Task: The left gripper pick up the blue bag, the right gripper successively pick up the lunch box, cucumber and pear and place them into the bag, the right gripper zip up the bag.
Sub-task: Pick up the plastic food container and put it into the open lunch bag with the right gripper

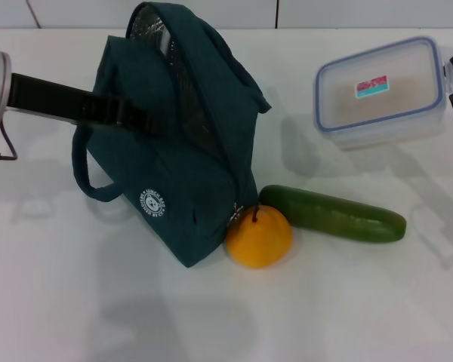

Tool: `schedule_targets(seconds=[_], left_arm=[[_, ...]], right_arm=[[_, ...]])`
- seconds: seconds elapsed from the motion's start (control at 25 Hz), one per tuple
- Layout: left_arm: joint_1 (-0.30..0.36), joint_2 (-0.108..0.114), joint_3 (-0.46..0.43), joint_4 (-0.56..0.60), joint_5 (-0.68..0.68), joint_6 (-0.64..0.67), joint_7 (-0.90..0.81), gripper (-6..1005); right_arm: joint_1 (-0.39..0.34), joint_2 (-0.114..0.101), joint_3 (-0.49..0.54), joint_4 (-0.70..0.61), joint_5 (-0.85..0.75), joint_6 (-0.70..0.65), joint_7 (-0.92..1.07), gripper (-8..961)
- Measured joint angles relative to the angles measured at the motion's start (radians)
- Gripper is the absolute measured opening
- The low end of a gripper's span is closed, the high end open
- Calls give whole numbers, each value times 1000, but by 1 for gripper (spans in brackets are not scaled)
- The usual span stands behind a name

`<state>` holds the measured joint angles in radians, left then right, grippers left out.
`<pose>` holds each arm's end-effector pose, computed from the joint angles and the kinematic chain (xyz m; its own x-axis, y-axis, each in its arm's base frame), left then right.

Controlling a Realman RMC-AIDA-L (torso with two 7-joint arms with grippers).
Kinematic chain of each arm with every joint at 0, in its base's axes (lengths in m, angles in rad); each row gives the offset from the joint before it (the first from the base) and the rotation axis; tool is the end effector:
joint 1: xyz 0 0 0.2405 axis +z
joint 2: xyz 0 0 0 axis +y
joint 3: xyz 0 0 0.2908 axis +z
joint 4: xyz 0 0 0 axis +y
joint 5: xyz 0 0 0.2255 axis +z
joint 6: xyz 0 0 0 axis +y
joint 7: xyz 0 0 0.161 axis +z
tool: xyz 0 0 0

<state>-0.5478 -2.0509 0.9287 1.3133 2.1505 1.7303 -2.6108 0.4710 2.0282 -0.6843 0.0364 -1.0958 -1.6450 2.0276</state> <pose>-0.2080 0.3808 0.0402 0.5020 0.8243 0.2616 0.8590 -0.5104 -0.0402 0.3207 0.3340 -0.0187 -0.6185 -0.5484 -0.5628 -0.5408 -0.2226 0.8112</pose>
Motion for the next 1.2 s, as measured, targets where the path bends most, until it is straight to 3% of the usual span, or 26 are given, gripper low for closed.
schedule_targets(seconds=[0.8, 1.2], left_arm=[[-30, 4, 1, -1, 0, 12, 13, 38], [-39, 3, 1, -7, 0, 12, 24, 38]], right_arm=[[75, 0, 88, 77, -3, -105, 3, 94], [77, 0, 100, 81, 1, -105, 2, 94]])
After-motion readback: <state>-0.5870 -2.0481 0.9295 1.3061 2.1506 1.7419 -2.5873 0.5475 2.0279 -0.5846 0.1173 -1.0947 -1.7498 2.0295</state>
